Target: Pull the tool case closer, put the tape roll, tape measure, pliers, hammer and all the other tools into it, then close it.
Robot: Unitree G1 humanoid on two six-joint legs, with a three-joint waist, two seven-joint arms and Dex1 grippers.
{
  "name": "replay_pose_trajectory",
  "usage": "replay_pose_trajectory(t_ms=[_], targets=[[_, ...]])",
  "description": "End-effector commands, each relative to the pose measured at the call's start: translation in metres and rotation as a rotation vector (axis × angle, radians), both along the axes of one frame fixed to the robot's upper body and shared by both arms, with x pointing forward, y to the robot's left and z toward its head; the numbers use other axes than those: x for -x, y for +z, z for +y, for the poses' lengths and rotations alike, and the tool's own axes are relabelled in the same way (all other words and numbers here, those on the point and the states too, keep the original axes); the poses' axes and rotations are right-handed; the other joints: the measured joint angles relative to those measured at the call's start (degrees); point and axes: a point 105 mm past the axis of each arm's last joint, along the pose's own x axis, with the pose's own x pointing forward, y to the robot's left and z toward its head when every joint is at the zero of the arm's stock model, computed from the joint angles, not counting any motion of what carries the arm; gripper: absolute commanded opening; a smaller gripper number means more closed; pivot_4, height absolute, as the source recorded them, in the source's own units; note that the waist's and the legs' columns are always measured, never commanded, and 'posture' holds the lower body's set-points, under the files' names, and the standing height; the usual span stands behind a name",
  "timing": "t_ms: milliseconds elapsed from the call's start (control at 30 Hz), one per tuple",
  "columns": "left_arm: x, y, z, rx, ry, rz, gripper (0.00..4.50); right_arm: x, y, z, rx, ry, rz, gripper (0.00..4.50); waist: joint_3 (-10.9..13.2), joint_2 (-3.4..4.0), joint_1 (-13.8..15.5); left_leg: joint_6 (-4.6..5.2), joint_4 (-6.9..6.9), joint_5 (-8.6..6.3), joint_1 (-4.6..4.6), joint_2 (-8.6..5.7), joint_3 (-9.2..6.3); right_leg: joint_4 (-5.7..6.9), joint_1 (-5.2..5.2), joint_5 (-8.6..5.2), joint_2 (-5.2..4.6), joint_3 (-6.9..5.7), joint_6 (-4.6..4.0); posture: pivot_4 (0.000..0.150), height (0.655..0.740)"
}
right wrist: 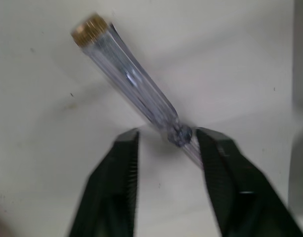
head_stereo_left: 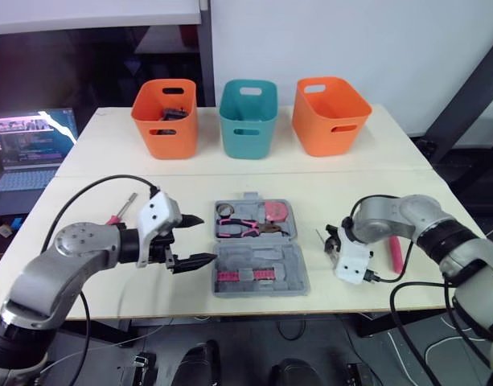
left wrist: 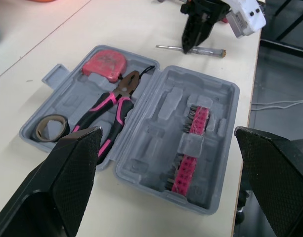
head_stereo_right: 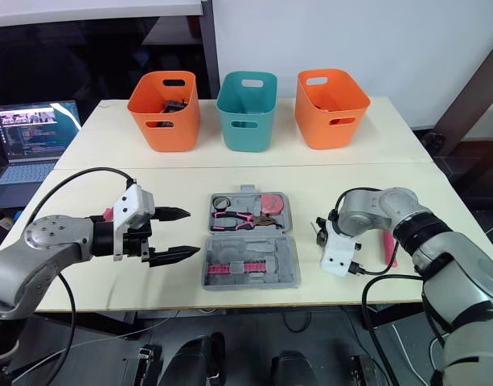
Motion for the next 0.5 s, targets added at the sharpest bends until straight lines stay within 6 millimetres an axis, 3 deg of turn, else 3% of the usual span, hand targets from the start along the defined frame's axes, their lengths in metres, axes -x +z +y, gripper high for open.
replay_pose_trajectory(t_ms=[33,233,333,400,500], targets=[[0.001,0.009,0.002,-0.003,0.006,-0.035,4.5,0.013,-0.013,0.008,-0.01,0.042,0.044,0.02,-0.02,-0.03,-0.04,0.0,0.0,0.0,0.03,0.01,0.0,0.0,0.03,0.0,0.01,0.0,0.0,0.15,0.74],[-0.001,0.009,0.0,-0.003,-0.003,-0.032,4.5,0.008,-0.01,0.003,-0.031,-0.05,0.005,0.02,-0.06,-0.1,-0.01,0.0,0.03,-0.01,0.15,0.03,0.0,0.01,0.2,0.0,0.02,0.0,-0.01,0.15,0.74],[-0.001,0.009,-0.003,-0.001,-0.014,-0.032,4.5,0.005,-0.005,-0.001,-0.097,-0.201,0.008,0.02,-0.06,-0.1,0.03,0.0,0.1,-0.01,0.15,0.03,-0.01,0.01,0.26,0.0,0.01,-0.01,-0.01,0.15,0.74],[-0.002,0.009,-0.004,0.0,-0.018,-0.033,4.5,0.002,0.001,-0.001,-0.198,-0.384,0.02,0.02,-0.06,-0.1,0.09,0.02,0.15,-0.03,0.15,0.03,-0.03,0.01,0.31,0.0,0.01,-0.03,-0.01,0.15,0.74],[-0.003,0.01,-0.004,0.0,-0.021,-0.037,4.5,-0.002,0.015,-0.001,-0.439,-0.834,0.078,0.02,-0.05,-0.11,0.18,0.08,0.2,-0.06,0.14,0.03,-0.08,0.02,0.38,0.0,0.0,-0.08,-0.01,0.15,0.74]])
